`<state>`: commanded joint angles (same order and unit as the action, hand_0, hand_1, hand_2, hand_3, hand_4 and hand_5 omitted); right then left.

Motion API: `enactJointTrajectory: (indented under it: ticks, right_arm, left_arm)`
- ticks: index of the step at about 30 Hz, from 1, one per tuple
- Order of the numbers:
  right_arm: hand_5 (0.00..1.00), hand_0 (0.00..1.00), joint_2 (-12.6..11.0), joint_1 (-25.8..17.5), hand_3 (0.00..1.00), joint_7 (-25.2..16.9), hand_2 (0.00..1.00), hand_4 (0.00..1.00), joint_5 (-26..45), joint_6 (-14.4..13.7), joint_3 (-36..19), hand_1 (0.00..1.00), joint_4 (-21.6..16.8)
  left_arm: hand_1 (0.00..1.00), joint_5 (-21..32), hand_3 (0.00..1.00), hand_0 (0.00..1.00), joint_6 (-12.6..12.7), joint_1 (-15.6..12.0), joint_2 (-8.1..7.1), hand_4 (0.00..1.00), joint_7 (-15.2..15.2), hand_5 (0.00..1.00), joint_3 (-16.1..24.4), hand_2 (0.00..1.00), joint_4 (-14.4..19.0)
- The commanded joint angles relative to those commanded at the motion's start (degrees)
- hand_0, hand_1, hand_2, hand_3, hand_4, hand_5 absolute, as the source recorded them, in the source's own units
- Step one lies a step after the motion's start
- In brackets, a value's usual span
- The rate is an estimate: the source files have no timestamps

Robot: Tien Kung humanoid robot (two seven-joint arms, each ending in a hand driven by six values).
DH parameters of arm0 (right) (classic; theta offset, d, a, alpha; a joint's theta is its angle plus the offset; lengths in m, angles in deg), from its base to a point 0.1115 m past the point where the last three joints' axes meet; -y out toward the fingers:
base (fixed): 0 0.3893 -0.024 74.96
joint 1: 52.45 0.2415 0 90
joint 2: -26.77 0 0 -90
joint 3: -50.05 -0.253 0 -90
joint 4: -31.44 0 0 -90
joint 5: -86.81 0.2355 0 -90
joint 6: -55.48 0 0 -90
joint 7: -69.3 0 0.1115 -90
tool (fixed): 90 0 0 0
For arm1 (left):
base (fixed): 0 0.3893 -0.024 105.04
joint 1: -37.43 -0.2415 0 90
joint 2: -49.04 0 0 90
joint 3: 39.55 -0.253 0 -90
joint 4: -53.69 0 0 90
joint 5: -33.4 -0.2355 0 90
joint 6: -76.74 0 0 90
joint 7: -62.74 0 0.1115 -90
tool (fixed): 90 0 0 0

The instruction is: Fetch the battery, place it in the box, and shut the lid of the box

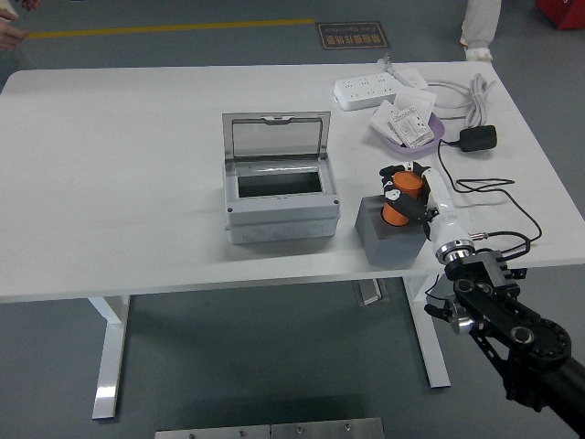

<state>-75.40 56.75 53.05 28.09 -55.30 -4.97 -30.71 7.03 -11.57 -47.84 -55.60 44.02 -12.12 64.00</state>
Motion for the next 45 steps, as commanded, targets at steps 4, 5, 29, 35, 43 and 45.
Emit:
enactJointTrajectory:
  ticks: [4, 5, 29, 35, 43, 45]
  right_arm:
    - [0.002, 0.708, 0.0, 0.1, 0.316, 0.0, 0.598, 0.136, 0.4, -0.3, 0.1, 0.630, 0.4]
    - [0.002, 0.708, 0.0, 0.1, 0.316, -0.1, 0.598, 0.136, 0.6, -0.4, 0.2, 0.630, 0.4]
    - [0.002, 0.348, -1.4, 2.2, 0.274, 1.1, 0.343, 0.016, -2.9, -2.5, 0.6, 0.208, -7.9]
    - [0.002, 0.180, -2.0, 3.6, 0.270, 2.9, 0.342, 0.002, -7.1, -2.5, 2.0, 0.206, -10.8]
    - [0.002, 0.075, -2.6, 7.2, 0.269, 7.2, 0.342, 0.002, -16.7, -3.3, 7.2, 0.213, -12.0]
    - [0.002, 0.075, -2.7, 8.4, 0.269, 8.7, 0.342, 0.002, -19.6, -3.2, 9.0, 0.213, -11.5]
  left_arm:
    - [0.587, -0.5, 0.555, 0.573, 0.5, 0.0, -0.01, 0.523, 0.5, 0.002, 0.4, 0.504, 0.0]
    - [0.587, -0.5, 0.555, 0.573, 0.6, 0.0, 0.00, 0.523, 0.6, 0.002, 0.4, 0.504, 0.0]
    - [0.587, -0.1, 0.555, 0.573, 1.7, 0.0, -0.04, 0.523, 1.6, 0.002, -0.1, 0.504, 0.0]
    - [0.587, -0.1, 0.555, 0.573, 1.7, -0.1, -0.11, 0.523, 1.5, 0.002, -0.2, 0.504, 0.0]
    - [0.587, -0.3, 0.555, 0.573, 1.8, -0.1, -0.26, 0.523, 1.5, 0.002, -0.1, 0.504, 0.0]
    - [0.587, -0.2, 0.555, 0.573, 1.8, -0.1, -0.29, 0.523, 1.4, 0.002, -0.2, 0.504, 0.0]
